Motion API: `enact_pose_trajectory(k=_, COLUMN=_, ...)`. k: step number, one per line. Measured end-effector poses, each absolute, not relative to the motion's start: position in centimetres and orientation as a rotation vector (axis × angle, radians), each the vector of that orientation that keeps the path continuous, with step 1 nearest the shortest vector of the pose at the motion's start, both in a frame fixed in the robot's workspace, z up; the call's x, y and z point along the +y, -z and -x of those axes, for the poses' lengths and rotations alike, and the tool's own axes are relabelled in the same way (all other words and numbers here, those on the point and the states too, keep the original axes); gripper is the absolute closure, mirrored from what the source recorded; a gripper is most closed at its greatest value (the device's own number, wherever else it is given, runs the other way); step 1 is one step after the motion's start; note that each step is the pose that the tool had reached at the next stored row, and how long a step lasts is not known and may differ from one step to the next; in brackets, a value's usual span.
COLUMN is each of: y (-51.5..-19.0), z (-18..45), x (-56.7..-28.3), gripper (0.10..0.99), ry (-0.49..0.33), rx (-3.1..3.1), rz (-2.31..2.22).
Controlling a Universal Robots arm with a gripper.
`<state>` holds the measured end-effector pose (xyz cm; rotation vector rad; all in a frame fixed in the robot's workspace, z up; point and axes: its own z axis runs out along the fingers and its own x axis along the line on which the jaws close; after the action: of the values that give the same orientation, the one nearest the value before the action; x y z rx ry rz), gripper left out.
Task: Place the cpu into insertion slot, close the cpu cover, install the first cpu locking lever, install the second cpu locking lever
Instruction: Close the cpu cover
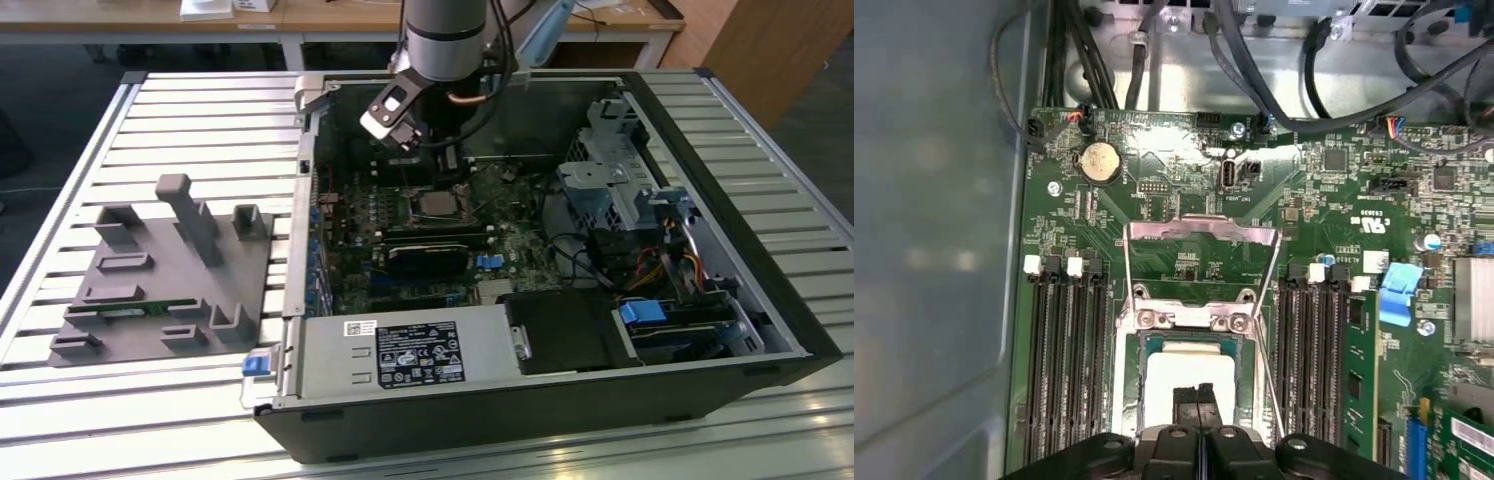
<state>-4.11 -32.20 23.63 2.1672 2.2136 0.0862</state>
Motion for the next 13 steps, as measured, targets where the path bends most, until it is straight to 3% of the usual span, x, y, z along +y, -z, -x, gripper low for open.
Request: enact_pose_trajectory(k=13, y=-25.1, z=4.1, x=-33.2, gripper=0.98, ry=-0.086, rx=2.212, rz=-2.169)
